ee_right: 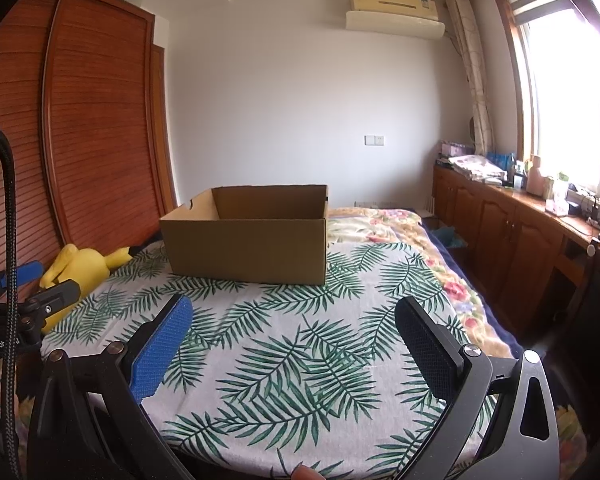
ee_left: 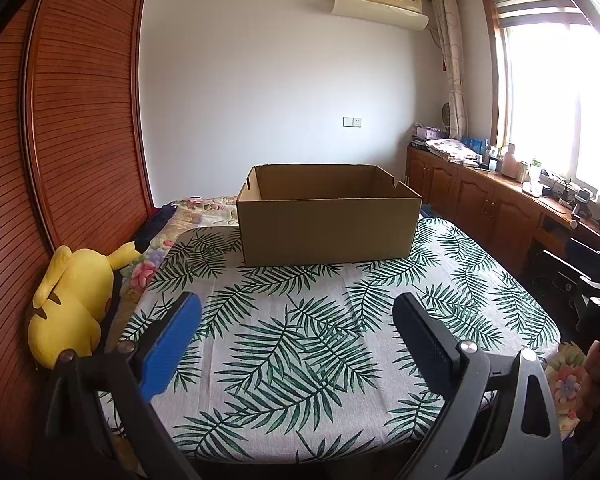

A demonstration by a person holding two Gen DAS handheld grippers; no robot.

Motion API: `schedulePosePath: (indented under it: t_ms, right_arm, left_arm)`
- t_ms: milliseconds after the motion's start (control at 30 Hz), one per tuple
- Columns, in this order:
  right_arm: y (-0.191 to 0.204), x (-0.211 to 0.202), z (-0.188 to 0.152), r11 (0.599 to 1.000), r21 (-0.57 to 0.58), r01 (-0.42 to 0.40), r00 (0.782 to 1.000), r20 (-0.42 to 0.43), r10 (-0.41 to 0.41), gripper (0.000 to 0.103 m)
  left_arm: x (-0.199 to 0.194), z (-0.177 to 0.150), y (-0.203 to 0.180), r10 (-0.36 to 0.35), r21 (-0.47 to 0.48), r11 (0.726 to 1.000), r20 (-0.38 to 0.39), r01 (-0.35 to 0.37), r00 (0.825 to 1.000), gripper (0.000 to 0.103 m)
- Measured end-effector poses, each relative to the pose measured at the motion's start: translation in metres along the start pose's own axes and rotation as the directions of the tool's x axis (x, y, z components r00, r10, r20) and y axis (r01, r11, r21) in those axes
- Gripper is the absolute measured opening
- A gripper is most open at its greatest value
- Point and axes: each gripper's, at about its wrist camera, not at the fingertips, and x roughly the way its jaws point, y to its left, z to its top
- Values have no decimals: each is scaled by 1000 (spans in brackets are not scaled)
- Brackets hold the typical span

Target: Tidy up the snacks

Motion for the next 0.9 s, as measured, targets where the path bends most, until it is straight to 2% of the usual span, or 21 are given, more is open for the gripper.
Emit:
schedulePosePath:
  t_ms: [900]
  right_arm:
    - [-1, -1, 3, 1000, -1, 5, 1000, 1, -5, 103]
  left_arm:
    - [-1, 4, 3, -1, -3, 1000, 5, 1, 1000, 97]
